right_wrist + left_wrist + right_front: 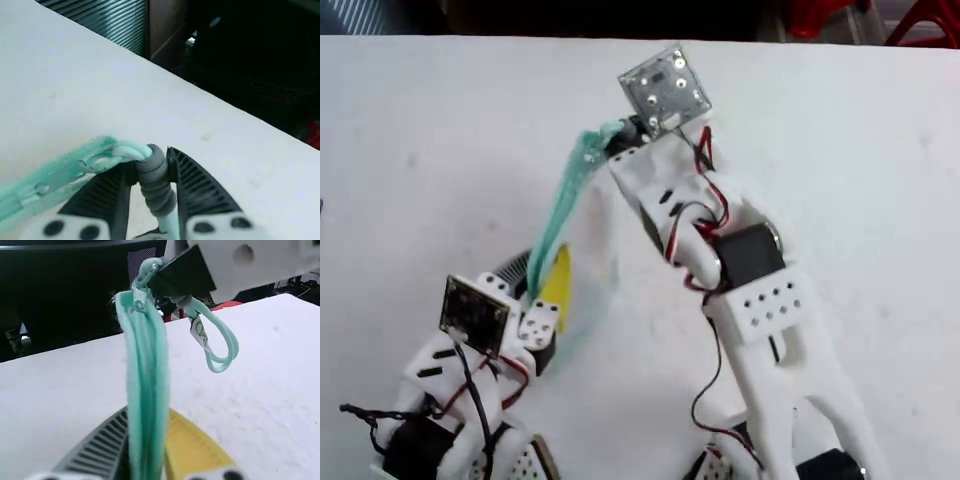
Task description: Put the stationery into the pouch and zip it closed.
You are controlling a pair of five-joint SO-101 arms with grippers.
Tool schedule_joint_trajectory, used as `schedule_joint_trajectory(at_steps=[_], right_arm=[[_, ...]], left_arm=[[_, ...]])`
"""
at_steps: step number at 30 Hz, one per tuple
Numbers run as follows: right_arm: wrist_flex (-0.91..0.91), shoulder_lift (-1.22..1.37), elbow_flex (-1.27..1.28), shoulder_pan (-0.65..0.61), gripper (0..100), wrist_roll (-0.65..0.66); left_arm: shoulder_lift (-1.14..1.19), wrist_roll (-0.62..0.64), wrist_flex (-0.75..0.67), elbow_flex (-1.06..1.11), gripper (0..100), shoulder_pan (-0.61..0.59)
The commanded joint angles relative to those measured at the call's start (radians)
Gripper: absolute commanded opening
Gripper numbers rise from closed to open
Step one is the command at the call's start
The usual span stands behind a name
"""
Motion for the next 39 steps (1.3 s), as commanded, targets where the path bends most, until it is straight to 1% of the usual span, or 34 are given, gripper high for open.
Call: schedule_joint_trajectory(at_steps=[1,4,8,15,18,21,27,39], right_arm=[[-0.058,0.059,-0.129,0.102,1.8,-0.014],[-0.054,0.142,-0.204,0.102,1.8,-0.015],[-0.051,0.232,-0.282,0.131,1.8,-0.015],[-0.054,0.383,-0.385,0.292,1.8,-0.017],[-0.05,0.424,-0.428,0.331,1.8,-0.017],[-0.05,0.426,-0.434,0.329,1.8,-0.017],[-0.033,0.429,-0.433,0.282,1.8,-0.014],[0.088,0.426,-0.437,0.28,1.8,-0.011]], left_arm=[[-0.015,-0.021,0.023,-0.003,2,0.051],[-0.015,-0.055,0.034,-0.003,2,0.097],[-0.015,-0.058,0.04,-0.003,2,0.099],[-0.015,-0.06,0.04,-0.003,2,0.102],[-0.015,-0.06,0.038,-0.003,2,0.102],[-0.015,-0.061,0.038,-0.003,2,0.102],[-0.015,-0.075,0.038,-0.003,2,0.102],[-0.015,-0.074,0.037,-0.003,2,0.096]])
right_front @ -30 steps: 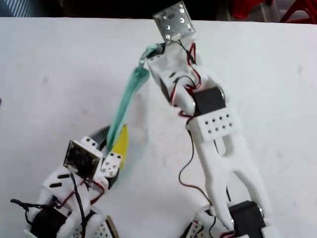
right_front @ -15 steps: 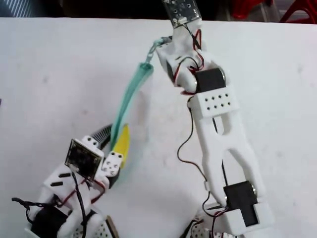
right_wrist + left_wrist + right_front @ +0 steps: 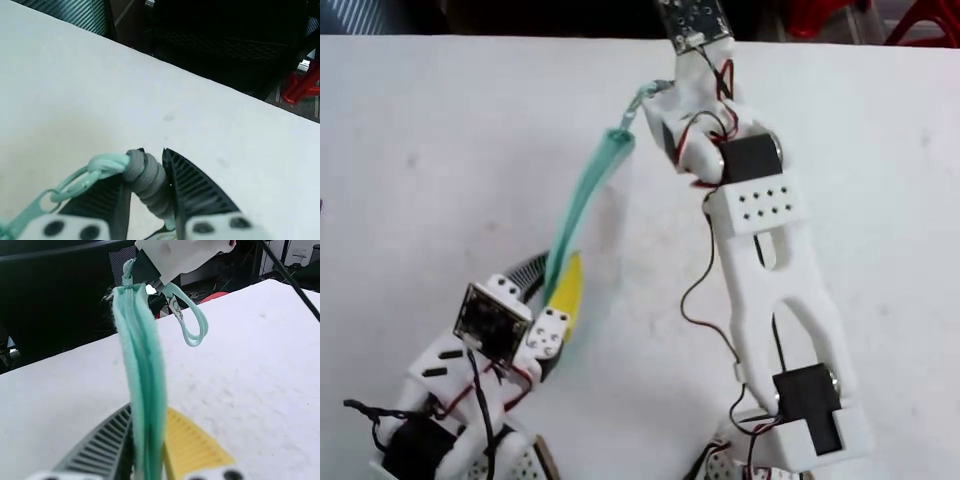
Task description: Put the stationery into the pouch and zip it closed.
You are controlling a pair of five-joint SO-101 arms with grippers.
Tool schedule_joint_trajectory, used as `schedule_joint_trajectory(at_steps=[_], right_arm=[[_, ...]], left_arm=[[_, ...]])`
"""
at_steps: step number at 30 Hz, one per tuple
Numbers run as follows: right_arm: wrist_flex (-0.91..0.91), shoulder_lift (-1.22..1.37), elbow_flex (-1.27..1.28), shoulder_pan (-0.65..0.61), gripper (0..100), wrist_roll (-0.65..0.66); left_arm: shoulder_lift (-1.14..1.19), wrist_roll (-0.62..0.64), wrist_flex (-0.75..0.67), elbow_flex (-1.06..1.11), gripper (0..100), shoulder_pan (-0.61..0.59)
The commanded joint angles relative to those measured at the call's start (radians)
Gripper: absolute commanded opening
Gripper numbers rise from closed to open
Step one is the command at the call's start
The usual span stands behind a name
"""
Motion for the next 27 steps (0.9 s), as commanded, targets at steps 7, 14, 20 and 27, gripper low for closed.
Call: schedule_joint_trajectory(at_steps=[7,14,20,27], right_arm=[[-0.012,0.004,-0.066,0.113,1.8,-0.012],[0.025,-0.015,-0.069,0.12,1.8,-0.012],[0.053,-0.076,-0.074,0.125,1.8,-0.012],[0.054,-0.082,-0.071,0.125,1.8,-0.012]], left_arm=[[-0.016,-0.005,0.026,-0.003,2,0.024],[-0.016,-0.005,0.028,-0.003,2,0.024],[-0.016,-0.005,0.028,-0.003,2,0.028],[-0.016,-0.005,0.031,-0.003,2,0.027]])
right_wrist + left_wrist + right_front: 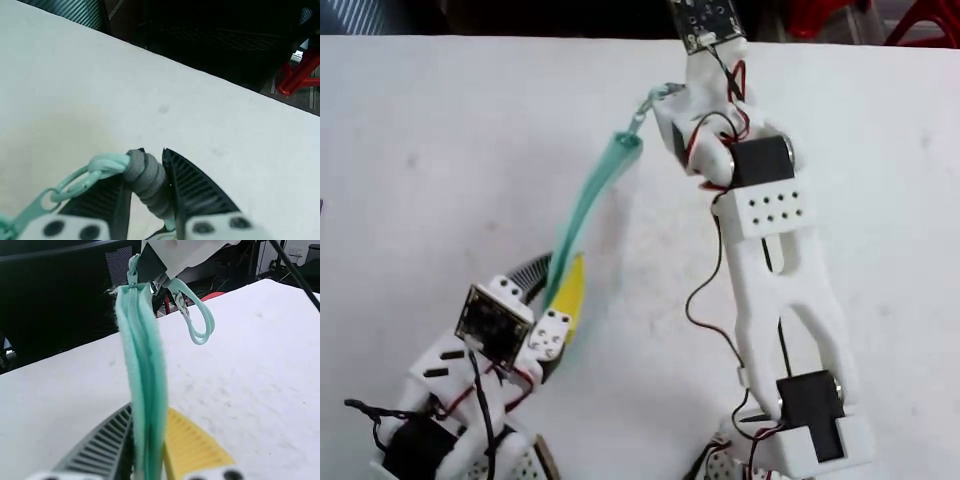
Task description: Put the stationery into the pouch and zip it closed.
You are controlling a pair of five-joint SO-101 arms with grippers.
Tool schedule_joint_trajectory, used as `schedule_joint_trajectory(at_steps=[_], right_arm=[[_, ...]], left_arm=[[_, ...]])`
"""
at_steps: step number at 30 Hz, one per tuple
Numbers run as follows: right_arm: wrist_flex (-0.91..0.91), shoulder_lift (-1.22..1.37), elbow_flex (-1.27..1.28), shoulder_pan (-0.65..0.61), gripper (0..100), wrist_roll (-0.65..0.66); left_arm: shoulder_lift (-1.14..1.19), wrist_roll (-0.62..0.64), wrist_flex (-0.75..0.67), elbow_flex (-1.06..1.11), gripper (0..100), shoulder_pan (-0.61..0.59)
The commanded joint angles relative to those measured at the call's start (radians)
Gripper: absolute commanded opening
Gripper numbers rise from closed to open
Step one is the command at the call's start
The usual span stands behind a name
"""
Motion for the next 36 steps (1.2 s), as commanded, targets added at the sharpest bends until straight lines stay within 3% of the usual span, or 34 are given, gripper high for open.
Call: schedule_joint_trajectory(at_steps=[1,7,16,22,26,29,36], right_arm=[[-0.002,-0.047,-0.06,0.105,1.8,-0.012],[0.059,-0.053,-0.066,0.104,4.1,-0.012],[0.223,-0.107,-0.068,0.094,33.1,-0.018],[0.283,-0.335,-0.069,0.041,34.1,-0.015],[0.288,-0.42,-0.066,-0.136,34.1,-0.012],[0.283,-0.41,-0.066,-0.226,34.1,-0.012],[0.355,-0.259,-0.068,-0.239,34.1,-0.018]], left_arm=[[-0.016,-0.005,0.031,-0.003,2,0.018],[-0.016,-0.005,0.029,-0.003,2,0.021],[-0.016,-0.005,0.012,0.023,2,0.019],[-0.016,-0.008,-0.029,0.044,2,0.021],[-0.016,-0.008,-0.026,0.044,2,0.019],[-0.016,-0.006,-0.025,0.044,2,0.019],[-0.016,-0.005,-0.011,0.044,2,0.021]])
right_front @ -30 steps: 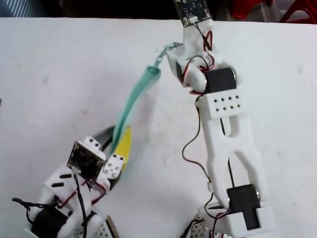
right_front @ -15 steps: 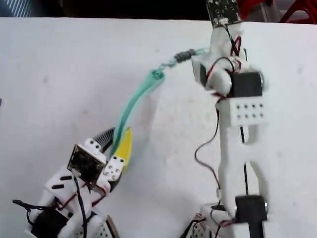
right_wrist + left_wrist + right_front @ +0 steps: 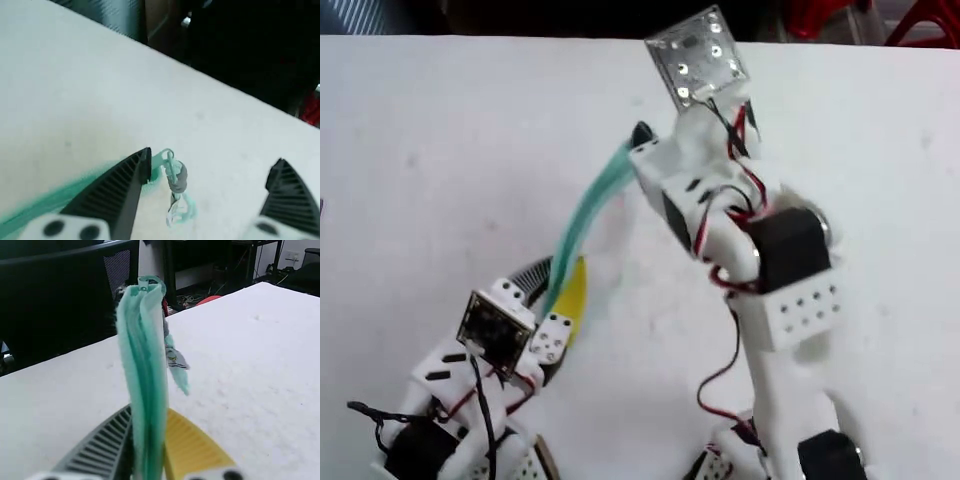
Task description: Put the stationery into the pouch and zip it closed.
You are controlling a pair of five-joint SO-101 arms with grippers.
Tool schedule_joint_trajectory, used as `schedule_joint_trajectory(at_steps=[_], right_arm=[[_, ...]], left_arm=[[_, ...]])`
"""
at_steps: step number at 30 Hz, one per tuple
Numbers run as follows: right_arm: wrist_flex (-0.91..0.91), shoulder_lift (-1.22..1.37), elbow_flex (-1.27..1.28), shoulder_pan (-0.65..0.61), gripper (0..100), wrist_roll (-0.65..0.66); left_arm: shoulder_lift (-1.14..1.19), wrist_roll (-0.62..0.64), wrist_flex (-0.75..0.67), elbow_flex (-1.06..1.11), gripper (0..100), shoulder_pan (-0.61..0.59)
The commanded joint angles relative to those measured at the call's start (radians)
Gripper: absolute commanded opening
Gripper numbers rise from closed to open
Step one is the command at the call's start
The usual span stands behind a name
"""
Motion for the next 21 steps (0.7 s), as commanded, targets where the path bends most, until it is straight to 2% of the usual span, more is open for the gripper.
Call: schedule_joint_trajectory(at_steps=[1,11,21], right_arm=[[0.027,0.056,-0.037,-0.016,34.1,-0.005],[0.091,0.101,-0.035,-0.05,34.1,0.003],[0.027,0.194,-0.037,0.065,34.1,0.003]], left_arm=[[0.002,-0.005,0.003,0.009,2,0.01],[0.002,-0.006,0.005,0.009,2,0.012],[0.002,-0.005,0.006,0.009,2,0.012]])
